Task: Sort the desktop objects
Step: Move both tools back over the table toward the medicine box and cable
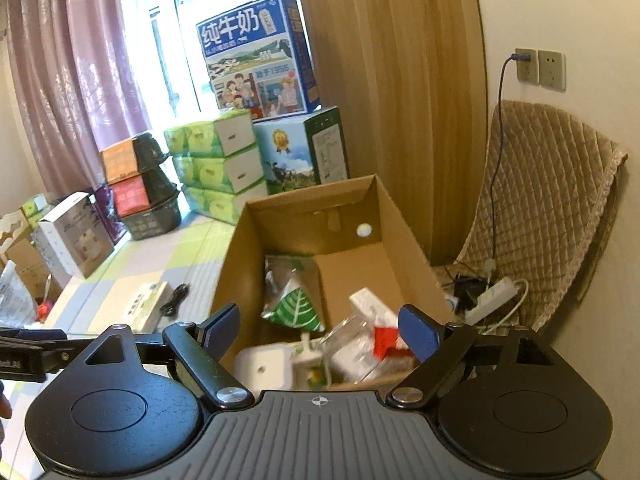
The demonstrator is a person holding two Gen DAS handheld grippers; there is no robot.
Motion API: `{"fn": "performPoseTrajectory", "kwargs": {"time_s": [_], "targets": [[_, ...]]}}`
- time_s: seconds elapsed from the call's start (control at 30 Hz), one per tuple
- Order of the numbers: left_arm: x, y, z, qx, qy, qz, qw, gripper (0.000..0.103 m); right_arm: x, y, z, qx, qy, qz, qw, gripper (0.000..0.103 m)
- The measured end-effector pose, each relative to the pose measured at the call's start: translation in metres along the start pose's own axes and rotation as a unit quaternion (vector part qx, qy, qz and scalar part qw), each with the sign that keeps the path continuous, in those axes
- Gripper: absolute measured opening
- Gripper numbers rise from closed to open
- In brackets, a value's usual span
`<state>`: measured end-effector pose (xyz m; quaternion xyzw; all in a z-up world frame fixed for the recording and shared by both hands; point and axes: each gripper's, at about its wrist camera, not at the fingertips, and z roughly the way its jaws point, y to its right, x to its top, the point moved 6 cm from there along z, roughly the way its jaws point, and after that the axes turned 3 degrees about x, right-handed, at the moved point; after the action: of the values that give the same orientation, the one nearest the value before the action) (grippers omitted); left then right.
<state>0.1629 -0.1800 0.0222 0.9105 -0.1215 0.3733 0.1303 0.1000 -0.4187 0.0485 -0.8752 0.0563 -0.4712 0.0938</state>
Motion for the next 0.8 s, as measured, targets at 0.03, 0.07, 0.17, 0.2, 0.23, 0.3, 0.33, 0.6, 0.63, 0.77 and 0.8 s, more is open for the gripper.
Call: {"fn": "performPoseTrajectory", "kwargs": {"time_s": [0.03, 0.07, 0.17, 0.2, 0.23, 0.3, 0.33, 0.6, 0.63, 0.77, 0.8], "targets": [[-0.004, -0.002, -0.004, 0.004, 0.0, 0.002, 1.0, 0.1, -0.003, -0.005, -0.003, 0.002, -0.001, -0.002, 1.0, 0.086], [-0.007, -0.004, -0.007, 0.007, -0.001, 0.003, 1.0, 0.101, -0.005, -0.009, -0.006, 0.004, -0.001, -0.004, 1.0, 0.087], [-0.016, -0.011, -0.017, 0.017, -0.001, 0.003, 0.9998, 0.101, -0.011, -0.023, -0.015, 0.012, 0.0, -0.006, 1.0, 0.09], [-0.019, -0.013, -0.021, 0.021, -0.001, 0.003, 0.9998, 0.101, -0.013, -0.028, -0.018, 0.015, 0.0, -0.008, 1.0, 0.092], [-0.021, -0.016, -0.024, 0.024, -0.001, 0.002, 0.9997, 0.101, -0.014, -0.033, -0.02, 0.018, 0.0, -0.011, 1.0, 0.093], [-0.026, -0.021, -0.029, 0.03, -0.002, 0.001, 0.9996, 0.101, -0.016, -0.043, -0.024, 0.023, 0.001, -0.017, 1.0, 0.1], [-0.028, -0.023, -0.032, 0.033, -0.002, 0.001, 0.9995, 0.101, -0.018, -0.048, -0.026, 0.026, 0.002, -0.019, 0.999, 0.101], [-0.046, -0.054, -0.048, 0.067, -0.007, -0.001, 0.9977, 0.102, -0.028, -0.082, -0.026, 0.055, -0.008, -0.014, 0.998, 0.101], [-0.047, -0.06, -0.049, 0.071, -0.008, -0.002, 0.9974, 0.102, -0.028, -0.088, -0.024, 0.06, -0.009, -0.017, 0.998, 0.101], [-0.054, -0.084, -0.056, 0.09, -0.012, -0.009, 0.9959, 0.102, -0.03, -0.109, -0.019, 0.075, -0.012, -0.028, 0.997, 0.101], [-0.056, -0.089, -0.058, 0.094, -0.012, -0.01, 0.9955, 0.102, -0.032, -0.115, -0.017, 0.079, -0.014, -0.03, 0.996, 0.101]]}}
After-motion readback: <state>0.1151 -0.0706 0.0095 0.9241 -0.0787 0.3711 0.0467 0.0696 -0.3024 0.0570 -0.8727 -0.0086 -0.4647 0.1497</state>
